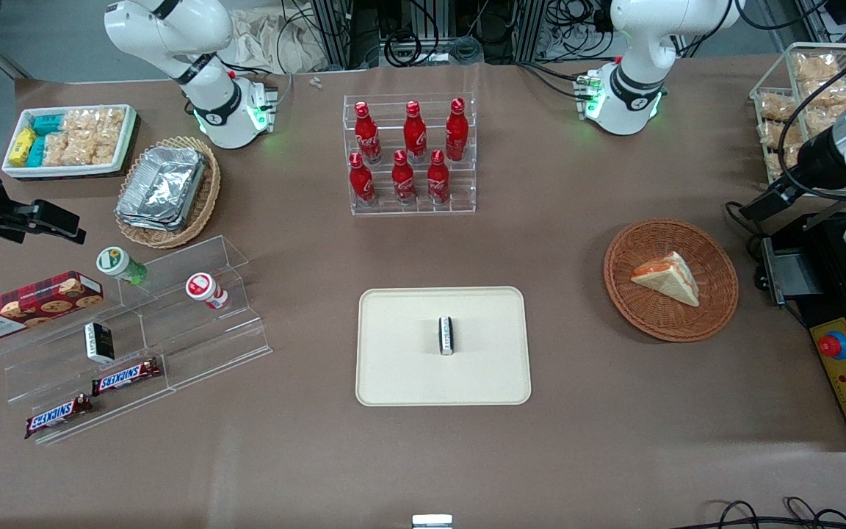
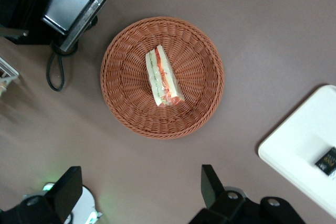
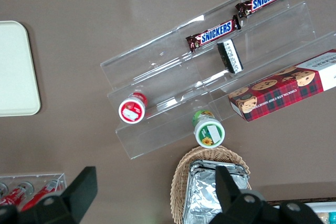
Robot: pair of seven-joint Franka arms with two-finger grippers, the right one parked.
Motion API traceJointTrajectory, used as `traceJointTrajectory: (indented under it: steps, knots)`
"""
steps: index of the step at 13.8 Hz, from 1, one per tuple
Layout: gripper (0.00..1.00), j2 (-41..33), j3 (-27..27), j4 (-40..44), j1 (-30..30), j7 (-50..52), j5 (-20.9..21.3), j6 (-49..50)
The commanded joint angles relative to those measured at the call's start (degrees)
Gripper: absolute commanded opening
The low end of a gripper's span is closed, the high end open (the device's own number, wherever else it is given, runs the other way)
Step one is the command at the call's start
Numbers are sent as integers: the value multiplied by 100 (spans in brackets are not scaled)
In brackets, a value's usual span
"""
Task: Place sandwich from basket to tray
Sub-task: 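Move the left gripper over the wicker basket toward the wrapped sandwich, then lower the left gripper and close it on the wrapped sandwich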
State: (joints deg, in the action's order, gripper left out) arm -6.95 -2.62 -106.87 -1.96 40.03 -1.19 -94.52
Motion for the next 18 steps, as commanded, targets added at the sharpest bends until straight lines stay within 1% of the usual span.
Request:
traceJointTrajectory:
  steps: [1,6,9,13,18]
  knots:
    - [100,-149,42,-719,-50,470,-39,-662]
    - [100,0,42,-1941,-59,901,-39,-2138]
    - [100,527,42,-2004,-59,919,-57,-2631]
    - [100,1169,42,-2084,-77,1349,-48,-3317]
    - [100,1398,42,-2399,-77,1455,-48,-3739]
